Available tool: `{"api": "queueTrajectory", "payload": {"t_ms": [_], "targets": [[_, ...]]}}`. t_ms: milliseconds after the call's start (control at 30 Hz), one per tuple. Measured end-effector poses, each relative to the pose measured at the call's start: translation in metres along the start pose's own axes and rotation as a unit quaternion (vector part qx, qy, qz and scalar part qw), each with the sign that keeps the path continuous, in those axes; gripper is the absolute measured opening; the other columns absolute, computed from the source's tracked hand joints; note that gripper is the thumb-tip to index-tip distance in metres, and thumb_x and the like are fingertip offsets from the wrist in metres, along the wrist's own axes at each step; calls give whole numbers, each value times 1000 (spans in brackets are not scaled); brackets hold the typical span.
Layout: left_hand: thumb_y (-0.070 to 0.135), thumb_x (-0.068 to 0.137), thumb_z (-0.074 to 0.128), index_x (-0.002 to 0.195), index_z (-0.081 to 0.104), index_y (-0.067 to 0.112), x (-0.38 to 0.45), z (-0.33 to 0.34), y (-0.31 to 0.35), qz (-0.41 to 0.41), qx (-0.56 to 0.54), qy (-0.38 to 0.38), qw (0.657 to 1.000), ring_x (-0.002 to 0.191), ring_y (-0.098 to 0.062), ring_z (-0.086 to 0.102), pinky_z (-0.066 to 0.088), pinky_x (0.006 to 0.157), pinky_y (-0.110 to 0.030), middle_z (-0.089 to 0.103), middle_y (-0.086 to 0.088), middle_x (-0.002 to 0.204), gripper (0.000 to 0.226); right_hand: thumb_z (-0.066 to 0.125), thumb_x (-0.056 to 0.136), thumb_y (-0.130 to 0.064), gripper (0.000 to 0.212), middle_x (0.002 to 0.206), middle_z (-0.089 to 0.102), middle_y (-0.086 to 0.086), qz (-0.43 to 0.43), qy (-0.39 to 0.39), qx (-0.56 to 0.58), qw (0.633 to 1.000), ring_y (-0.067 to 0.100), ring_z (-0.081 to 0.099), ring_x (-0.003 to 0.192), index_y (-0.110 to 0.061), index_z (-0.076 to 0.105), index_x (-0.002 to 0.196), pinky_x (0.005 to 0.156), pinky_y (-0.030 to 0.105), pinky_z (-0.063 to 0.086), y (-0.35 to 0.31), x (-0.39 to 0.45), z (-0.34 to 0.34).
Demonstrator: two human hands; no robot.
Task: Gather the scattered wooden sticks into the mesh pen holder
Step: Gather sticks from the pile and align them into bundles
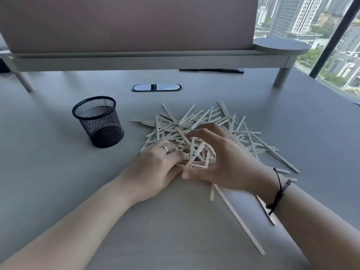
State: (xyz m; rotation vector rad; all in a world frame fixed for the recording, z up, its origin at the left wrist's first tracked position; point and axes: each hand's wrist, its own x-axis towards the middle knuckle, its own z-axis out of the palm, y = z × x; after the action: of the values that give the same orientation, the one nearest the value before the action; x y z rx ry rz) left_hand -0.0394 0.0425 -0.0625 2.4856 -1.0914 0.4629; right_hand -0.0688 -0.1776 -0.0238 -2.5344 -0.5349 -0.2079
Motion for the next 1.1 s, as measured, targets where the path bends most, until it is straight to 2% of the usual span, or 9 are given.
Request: {"api": "queueTrajectory", "payload": {"t_ms": [100,167,300,433,533,667,767,933,1100], "targets": [[32,92,52,109,67,20,6,4,-3,15,12,3,1000,106,-24,60,57,76,-40,67,2,98,26,59,54,-91,106,148,39,-16,-14,-82,-71,994,9,27,143,-44,35,145,119,36,20,17,12,-3],[33,93,50,108,66,19,6,4,-2,22,19,11,1000,104,-24,61,56,75,-36,67,3,98,25,55,54,-93,106,152,37,-17,-22,-84,-110,990,7,24,146,-42,37,146,121,38,16,26,8,4],[30,96,48,110,64,19,5,3,1,33,33,17,999,101,-25,62,56,74,-38,66,1,98,23,64,64,-79,87,144,43,-19,-6,-42,-78,996,6,35,136,-43,45,140,115,28,23,28,-2,7],[29,98,47,112,64,19,4,-3,5,32,30,18,999,96,-26,62,56,73,-41,65,0,96,24,65,69,-68,64,130,50,-14,8,1,-61,998,12,45,124,-41,57,126,105,35,38,30,-5,7],[24,95,50,113,63,22,3,-5,9,31,40,21,998,92,-23,63,54,70,-37,64,1,96,22,56,65,-67,55,118,52,-11,18,19,-64,998,17,48,115,-38,61,112,99,38,41,29,-6,7],[10,84,69,110,67,23,2,-9,15,18,85,24,996,77,-20,63,41,59,-27,67,3,93,29,56,64,-66,47,108,55,-13,13,37,-89,995,17,48,105,-38,59,102,91,36,39,29,-5,10],[4,77,79,111,69,23,0,-9,17,7,96,17,995,75,-23,66,41,56,-29,68,4,97,41,53,64,-63,45,103,58,-15,9,40,-100,994,18,49,102,-36,56,99,87,35,38,30,-4,12],[20,91,64,125,54,29,-3,-5,16,-10,65,27,997,83,-28,68,51,53,-38,62,3,112,37,46,62,-55,52,109,61,-15,12,40,-111,993,19,51,106,-36,59,108,89,34,37,33,-3,13],[37,82,59,127,58,23,1,-4,18,-22,105,31,994,85,-27,71,55,61,-34,69,1,113,47,56,62,-45,45,104,65,-16,0,44,-125,991,17,54,102,-37,63,106,83,33,36,34,-3,14]]}}
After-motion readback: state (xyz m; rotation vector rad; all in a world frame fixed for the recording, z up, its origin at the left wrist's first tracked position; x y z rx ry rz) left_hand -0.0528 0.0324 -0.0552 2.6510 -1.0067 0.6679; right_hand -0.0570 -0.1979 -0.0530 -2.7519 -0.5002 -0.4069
